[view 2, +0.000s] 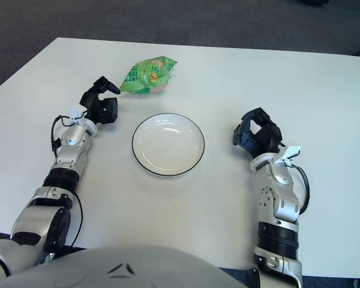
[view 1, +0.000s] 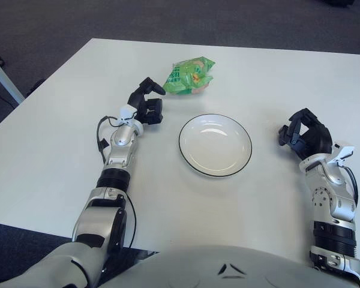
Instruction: Put the snack into the plate.
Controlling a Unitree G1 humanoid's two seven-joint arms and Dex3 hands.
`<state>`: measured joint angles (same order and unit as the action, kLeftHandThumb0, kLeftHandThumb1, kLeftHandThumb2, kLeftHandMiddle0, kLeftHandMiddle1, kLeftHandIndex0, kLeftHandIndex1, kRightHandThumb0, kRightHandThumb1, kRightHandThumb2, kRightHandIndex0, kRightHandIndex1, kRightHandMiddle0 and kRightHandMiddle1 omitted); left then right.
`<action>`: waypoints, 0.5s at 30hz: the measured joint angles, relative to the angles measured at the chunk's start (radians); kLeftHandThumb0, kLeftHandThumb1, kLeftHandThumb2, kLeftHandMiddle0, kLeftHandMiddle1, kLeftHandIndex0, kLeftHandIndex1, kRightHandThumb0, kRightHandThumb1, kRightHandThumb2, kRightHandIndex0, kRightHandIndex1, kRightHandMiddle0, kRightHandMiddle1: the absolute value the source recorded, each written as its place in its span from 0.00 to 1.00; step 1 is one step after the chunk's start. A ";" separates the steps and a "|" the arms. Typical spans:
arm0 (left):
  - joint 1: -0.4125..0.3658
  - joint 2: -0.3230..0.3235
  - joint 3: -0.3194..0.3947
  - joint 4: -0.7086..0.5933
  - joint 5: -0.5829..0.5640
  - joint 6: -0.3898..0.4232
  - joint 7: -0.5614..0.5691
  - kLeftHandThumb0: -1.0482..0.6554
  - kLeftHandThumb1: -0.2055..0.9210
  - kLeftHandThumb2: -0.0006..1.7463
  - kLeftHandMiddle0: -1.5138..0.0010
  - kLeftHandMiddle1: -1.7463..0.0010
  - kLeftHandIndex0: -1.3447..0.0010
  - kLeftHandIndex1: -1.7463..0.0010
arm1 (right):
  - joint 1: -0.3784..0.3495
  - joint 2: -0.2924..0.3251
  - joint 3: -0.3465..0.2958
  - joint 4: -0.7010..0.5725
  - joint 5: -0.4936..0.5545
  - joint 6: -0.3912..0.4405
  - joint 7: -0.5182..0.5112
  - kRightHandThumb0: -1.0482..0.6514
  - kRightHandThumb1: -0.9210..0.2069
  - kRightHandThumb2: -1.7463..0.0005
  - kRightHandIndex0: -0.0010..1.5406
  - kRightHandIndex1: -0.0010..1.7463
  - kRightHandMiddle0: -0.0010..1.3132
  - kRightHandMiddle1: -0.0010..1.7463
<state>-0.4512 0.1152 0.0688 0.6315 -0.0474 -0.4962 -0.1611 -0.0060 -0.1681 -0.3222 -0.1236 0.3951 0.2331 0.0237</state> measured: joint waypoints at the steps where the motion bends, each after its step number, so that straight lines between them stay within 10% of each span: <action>1: -0.001 0.000 0.000 0.002 0.001 -0.009 0.003 0.36 0.61 0.64 0.17 0.00 0.64 0.00 | 0.000 0.000 0.000 0.000 0.000 -0.001 0.000 0.34 0.48 0.29 0.76 1.00 0.43 1.00; 15: -0.054 0.011 -0.015 0.102 0.131 -0.200 0.175 0.38 0.72 0.54 0.33 0.00 0.71 0.00 | -0.017 -0.001 0.000 0.033 -0.001 -0.017 0.011 0.34 0.48 0.29 0.75 1.00 0.43 1.00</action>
<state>-0.5057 0.1262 0.0534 0.7339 0.0841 -0.6958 0.0144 -0.0227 -0.1689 -0.3220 -0.0907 0.3938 0.2164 0.0344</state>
